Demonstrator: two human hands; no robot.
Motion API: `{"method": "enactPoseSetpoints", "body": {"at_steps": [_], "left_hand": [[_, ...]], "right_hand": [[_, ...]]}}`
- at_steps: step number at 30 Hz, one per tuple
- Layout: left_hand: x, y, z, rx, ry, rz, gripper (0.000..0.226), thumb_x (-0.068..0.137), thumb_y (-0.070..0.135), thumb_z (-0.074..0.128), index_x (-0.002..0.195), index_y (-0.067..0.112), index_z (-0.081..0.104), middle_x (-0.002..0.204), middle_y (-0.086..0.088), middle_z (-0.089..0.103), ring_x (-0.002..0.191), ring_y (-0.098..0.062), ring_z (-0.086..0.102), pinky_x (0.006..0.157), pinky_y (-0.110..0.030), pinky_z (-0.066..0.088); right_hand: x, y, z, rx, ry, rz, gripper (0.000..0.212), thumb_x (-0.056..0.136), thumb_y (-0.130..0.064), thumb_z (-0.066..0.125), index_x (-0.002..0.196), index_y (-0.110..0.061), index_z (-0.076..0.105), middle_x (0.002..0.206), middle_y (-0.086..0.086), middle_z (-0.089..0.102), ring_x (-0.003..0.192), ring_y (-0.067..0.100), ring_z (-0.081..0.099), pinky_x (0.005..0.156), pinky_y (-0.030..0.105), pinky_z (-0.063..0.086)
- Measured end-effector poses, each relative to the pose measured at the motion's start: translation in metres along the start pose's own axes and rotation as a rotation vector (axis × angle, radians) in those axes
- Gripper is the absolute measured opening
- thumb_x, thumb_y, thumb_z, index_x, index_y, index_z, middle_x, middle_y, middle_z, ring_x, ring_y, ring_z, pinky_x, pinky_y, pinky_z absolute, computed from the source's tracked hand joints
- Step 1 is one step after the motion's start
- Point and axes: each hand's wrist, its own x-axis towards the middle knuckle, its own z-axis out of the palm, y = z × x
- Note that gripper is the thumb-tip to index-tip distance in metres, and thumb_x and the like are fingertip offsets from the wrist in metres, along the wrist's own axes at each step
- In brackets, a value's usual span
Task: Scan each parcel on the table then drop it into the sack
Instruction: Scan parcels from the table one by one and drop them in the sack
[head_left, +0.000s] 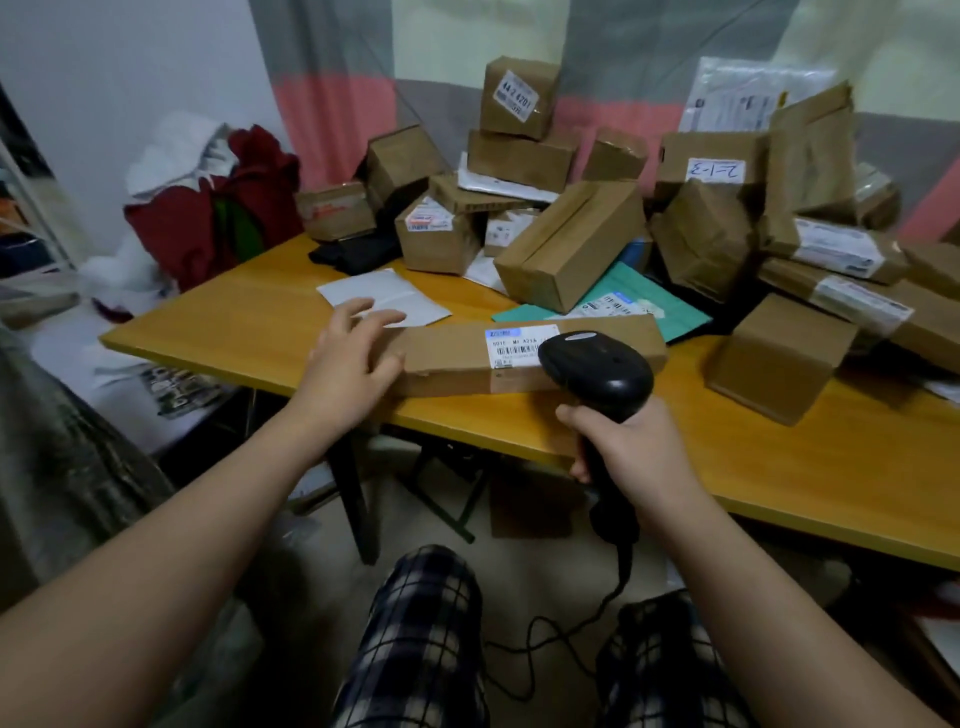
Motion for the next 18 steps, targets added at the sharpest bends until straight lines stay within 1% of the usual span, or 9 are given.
{"method": "enactPoseSetpoints", "body": {"at_steps": [2,3,5,7,9,11,13,14,18], "left_hand": [[0.006,0.015,0.007,0.163,-0.039,0.164,0.034,0.095,0.032,0.053,0.128,0.026,0.054,0.147,-0.001,0.037,0.134,-0.025,0.033,0.112,-0.045,0.027],[0.008,0.021,0.011,0.212,-0.075,0.208,0.034,0.094,0.039,0.054,0.125,0.025,0.054,0.143,-0.001,0.043,0.132,-0.024,0.037,0.111,-0.044,0.024],[0.015,0.032,0.018,0.241,-0.129,0.192,0.038,0.088,0.051,0.057,0.116,0.025,0.052,0.125,0.000,0.053,0.123,-0.024,0.043,0.112,-0.045,0.020],[0.023,0.038,0.019,0.263,-0.169,0.151,0.037,0.085,0.056,0.058,0.107,0.027,0.048,0.109,0.003,0.054,0.117,-0.024,0.047,0.113,-0.051,0.011],[0.031,0.040,0.019,0.302,-0.180,0.164,0.035,0.085,0.055,0.060,0.104,0.029,0.046,0.107,0.003,0.055,0.114,-0.024,0.049,0.112,-0.052,0.010],[0.031,0.038,0.021,0.316,-0.125,0.235,0.044,0.083,0.052,0.064,0.117,0.031,0.047,0.119,0.000,0.052,0.120,-0.025,0.044,0.106,-0.046,0.018],[0.025,0.032,0.024,0.335,-0.042,0.295,0.066,0.081,0.049,0.068,0.138,0.030,0.040,0.129,-0.004,0.046,0.124,-0.026,0.038,0.102,-0.042,0.021],[0.022,0.028,0.025,0.356,-0.004,0.320,0.072,0.081,0.049,0.069,0.143,0.028,0.038,0.130,-0.006,0.044,0.124,-0.027,0.036,0.102,-0.041,0.021],[0.017,0.022,0.027,0.392,0.052,0.347,0.073,0.080,0.047,0.070,0.144,0.026,0.040,0.131,-0.008,0.043,0.123,-0.028,0.035,0.102,-0.043,0.021]], "right_hand": [[-0.001,0.006,0.004,-0.016,0.009,0.013,0.013,0.087,-0.015,0.067,0.090,-0.003,0.062,0.044,0.001,0.056,0.041,0.013,0.056,0.044,0.022,0.046],[-0.002,0.009,0.006,-0.027,0.016,0.019,0.016,0.087,-0.017,0.067,0.092,-0.002,0.062,0.044,0.001,0.056,0.040,0.012,0.056,0.044,0.021,0.046],[-0.004,0.013,0.010,-0.038,0.031,0.023,0.021,0.086,-0.019,0.068,0.095,-0.001,0.062,0.045,-0.001,0.057,0.041,0.012,0.057,0.045,0.021,0.047],[-0.006,0.017,0.013,-0.028,0.049,0.021,0.025,0.086,-0.021,0.069,0.098,-0.001,0.061,0.051,-0.001,0.058,0.044,0.014,0.058,0.047,0.024,0.049],[-0.010,0.021,0.014,-0.020,0.067,0.017,0.028,0.084,-0.025,0.071,0.098,-0.002,0.062,0.055,0.002,0.060,0.046,0.016,0.060,0.050,0.028,0.052],[-0.015,0.022,0.015,-0.018,0.082,0.002,0.025,0.084,-0.028,0.071,0.092,-0.005,0.064,0.056,0.004,0.060,0.047,0.017,0.060,0.052,0.031,0.054],[-0.021,0.022,0.015,-0.013,0.092,-0.020,0.020,0.084,-0.027,0.071,0.083,-0.008,0.065,0.056,0.005,0.060,0.047,0.017,0.060,0.053,0.032,0.055],[-0.023,0.021,0.016,-0.010,0.096,-0.024,0.018,0.084,-0.026,0.071,0.080,-0.010,0.064,0.056,0.006,0.061,0.047,0.017,0.060,0.053,0.032,0.055],[-0.027,0.023,0.019,-0.017,0.075,-0.021,0.020,0.084,-0.026,0.071,0.077,-0.009,0.065,0.056,0.008,0.061,0.047,0.019,0.060,0.051,0.032,0.054]]}}
